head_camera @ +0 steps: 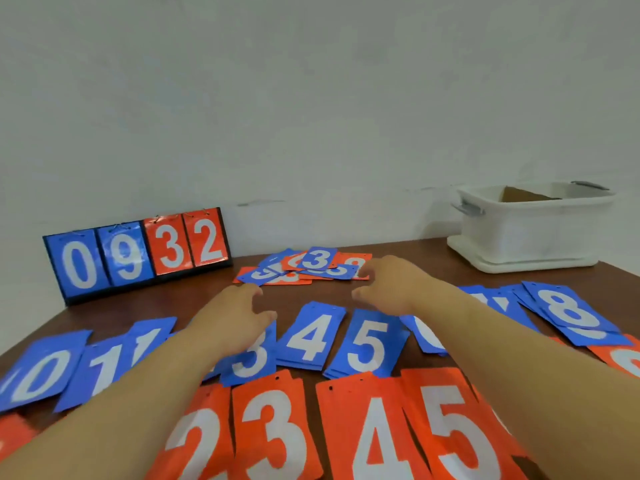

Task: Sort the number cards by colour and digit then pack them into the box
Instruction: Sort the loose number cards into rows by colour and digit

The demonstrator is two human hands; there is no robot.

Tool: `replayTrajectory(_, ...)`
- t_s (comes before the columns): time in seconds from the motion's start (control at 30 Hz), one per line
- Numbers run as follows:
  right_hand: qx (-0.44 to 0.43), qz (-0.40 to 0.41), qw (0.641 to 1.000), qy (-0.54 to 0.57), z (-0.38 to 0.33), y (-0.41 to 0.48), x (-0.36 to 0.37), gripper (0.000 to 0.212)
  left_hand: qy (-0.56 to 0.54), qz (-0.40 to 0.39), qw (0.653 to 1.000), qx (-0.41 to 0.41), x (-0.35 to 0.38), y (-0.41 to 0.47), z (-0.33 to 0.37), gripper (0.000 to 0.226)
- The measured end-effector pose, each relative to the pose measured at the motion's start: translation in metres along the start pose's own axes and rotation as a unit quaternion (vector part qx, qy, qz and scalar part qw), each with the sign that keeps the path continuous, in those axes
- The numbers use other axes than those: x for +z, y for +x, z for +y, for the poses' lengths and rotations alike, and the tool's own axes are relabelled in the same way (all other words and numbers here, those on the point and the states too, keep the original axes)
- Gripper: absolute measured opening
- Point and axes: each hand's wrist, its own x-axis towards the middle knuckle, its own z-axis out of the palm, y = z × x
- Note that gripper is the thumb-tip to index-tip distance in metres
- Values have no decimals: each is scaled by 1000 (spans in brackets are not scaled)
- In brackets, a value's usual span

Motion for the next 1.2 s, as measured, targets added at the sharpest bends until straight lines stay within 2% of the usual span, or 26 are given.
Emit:
replayTrajectory(0.27,14,-20,1000,-15,9,132,35,44,13,-2,999,-40,27,134,-38,61)
replayTrajectory(0.4,29,-49,998,-16,16,179,55,57,48,-12,997,-63,40,180,-51,68)
replayTrajectory(0.57,41,-62,997,-22,25,195,63,62,44,-51,994,-84,52,195,-61,65)
replayTrajectory(0.7,54,-60,997,20,27,193,56,65,-19,-22,991,-130,49,196,-61,64)
replayTrajectory(0.8,59,-54,996,36,30,187,52,53,-63,16,989,-131,43,190,-58,55)
replayTrajectory(0.87,67,-48,994,78,30,180,47,40,-95,33,989,-111,40,184,-56,40)
replayTrajectory(0.97,125,-47,969,206,29,167,36,29,-114,74,985,-108,31,172,-58,23)
replayTrajectory(1.13,142,-38,941,306,22,123,6,12,-179,132,969,-110,-8,125,-57,29)
replayTrajectory(1.2,119,-41,912,390,20,99,-4,24,-228,156,957,-92,-24,100,-51,33)
